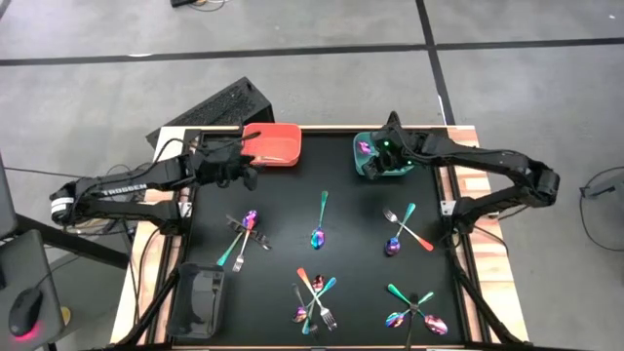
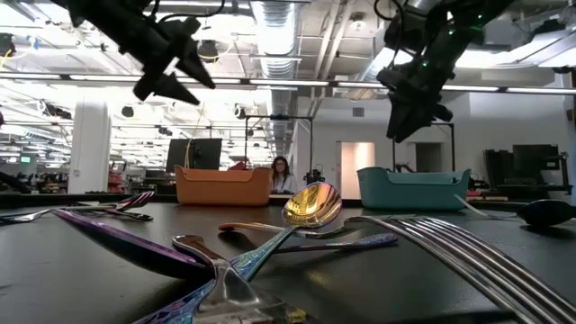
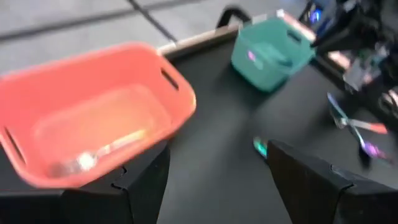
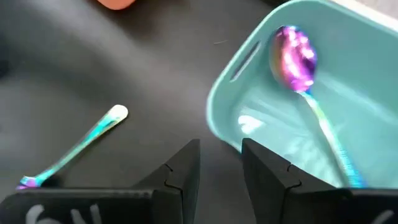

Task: Sort silverware by color (type)
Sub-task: Put the blue spoon into the blue bin

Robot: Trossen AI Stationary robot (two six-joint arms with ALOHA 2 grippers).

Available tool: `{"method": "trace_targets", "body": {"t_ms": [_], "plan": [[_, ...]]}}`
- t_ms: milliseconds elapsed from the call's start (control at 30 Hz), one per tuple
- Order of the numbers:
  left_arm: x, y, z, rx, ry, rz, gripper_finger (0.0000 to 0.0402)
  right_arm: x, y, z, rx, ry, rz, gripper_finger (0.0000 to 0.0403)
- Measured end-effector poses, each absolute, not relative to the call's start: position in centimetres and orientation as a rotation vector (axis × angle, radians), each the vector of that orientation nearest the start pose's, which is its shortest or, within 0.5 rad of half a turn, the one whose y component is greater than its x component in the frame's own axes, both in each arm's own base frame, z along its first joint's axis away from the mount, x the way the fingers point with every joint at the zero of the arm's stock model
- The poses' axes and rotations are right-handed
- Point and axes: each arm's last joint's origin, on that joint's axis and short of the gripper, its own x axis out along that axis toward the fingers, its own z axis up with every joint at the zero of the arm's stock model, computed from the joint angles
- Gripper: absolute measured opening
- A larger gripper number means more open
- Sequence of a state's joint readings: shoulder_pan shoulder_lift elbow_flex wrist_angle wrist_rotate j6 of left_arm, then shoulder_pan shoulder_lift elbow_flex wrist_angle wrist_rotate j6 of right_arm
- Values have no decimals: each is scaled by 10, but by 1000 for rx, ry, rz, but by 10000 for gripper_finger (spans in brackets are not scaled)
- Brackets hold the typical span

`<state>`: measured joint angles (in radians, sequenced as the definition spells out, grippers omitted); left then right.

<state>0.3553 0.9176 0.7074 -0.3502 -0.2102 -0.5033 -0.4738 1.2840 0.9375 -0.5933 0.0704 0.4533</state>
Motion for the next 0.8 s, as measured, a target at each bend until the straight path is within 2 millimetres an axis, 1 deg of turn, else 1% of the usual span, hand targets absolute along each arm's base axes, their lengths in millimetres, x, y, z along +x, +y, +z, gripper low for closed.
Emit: {"method": "trace_targets", "body": {"t_ms": [200,333,467,600,700,800], "plan": [[159,65,264,-571,548,693,256,236,-104,245,752,792,-741,139],[155,63,261,-552,598,691,256,245,-91,237,914,784,-787,139],[155,60,252,-474,678,575,256,257,-69,233,1057,762,-787,139],[155,58,247,-434,725,482,256,266,-44,226,1138,790,-793,139],[155,56,248,-401,733,442,256,264,-30,218,1160,860,-850,139],[154,55,249,-373,736,408,256,255,-19,214,1140,956,-912,139]]}}
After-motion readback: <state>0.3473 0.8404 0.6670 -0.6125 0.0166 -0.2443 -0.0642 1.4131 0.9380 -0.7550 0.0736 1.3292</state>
